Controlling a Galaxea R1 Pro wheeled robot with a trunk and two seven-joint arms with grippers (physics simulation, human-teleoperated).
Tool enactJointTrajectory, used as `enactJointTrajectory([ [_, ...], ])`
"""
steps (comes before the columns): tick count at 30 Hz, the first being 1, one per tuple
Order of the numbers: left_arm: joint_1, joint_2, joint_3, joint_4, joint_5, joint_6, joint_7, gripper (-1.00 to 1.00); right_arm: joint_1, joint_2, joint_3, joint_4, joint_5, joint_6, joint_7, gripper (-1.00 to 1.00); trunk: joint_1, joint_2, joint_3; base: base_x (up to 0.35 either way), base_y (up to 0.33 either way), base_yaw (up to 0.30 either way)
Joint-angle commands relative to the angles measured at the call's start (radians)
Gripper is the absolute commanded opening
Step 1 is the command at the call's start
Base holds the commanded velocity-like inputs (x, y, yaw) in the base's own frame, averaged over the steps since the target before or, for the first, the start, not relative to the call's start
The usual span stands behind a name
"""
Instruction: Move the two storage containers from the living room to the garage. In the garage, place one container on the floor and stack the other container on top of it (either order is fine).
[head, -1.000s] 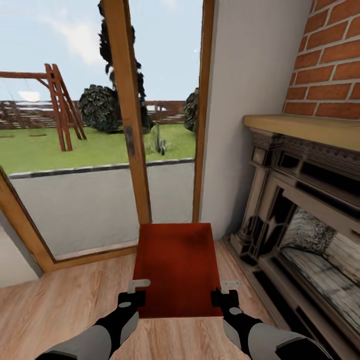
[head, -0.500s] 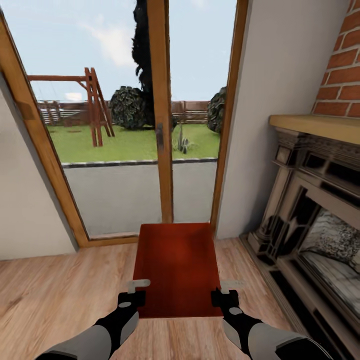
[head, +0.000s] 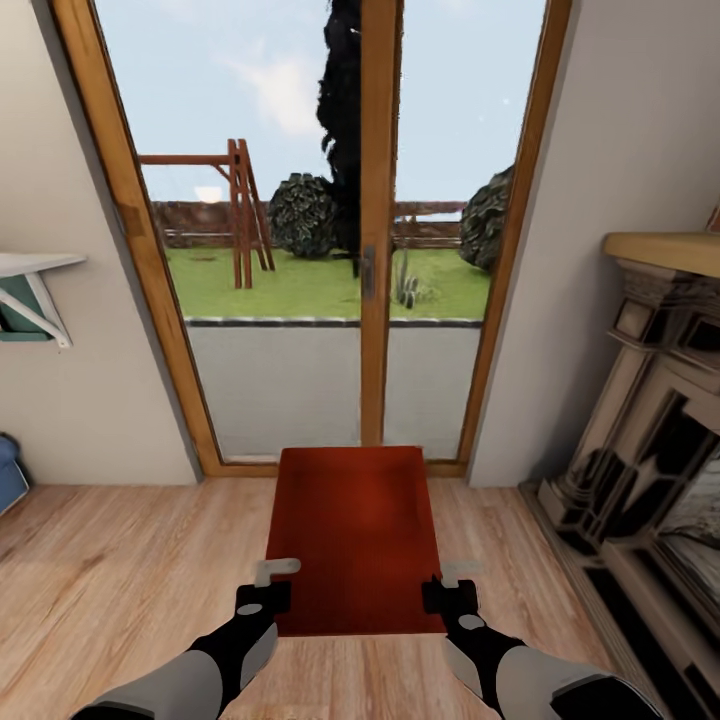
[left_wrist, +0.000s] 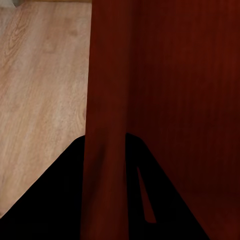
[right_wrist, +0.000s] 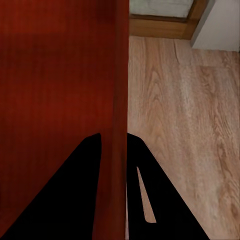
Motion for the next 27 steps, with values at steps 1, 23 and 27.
enactJointTrajectory([
  [1,-0.002,0.0,0.046,-0.001,0.018,0.0,0.001,-1.0,-0.001,-0.003,-0.008,0.003,-0.026,-0.009,-0.005,-1.0,0.0,-0.001,-0.001,0.0,0.0,0.28],
  [23,-0.002,0.0,0.046,-0.001,0.018,0.0,0.001,-1.0,-0.001,-0.003,-0.008,0.003,-0.026,-0.009,-0.005,-1.0,0.0,-0.001,-0.001,-0.001,0.0,0.28],
  [27,-0.002,0.0,0.047,-0.001,0.019,0.0,0.001,-1.0,-0.001,-0.003,-0.008,0.003,-0.026,-0.009,-0.005,-1.0,0.0,-0.001,-0.001,-0.159,-0.134,0.28],
])
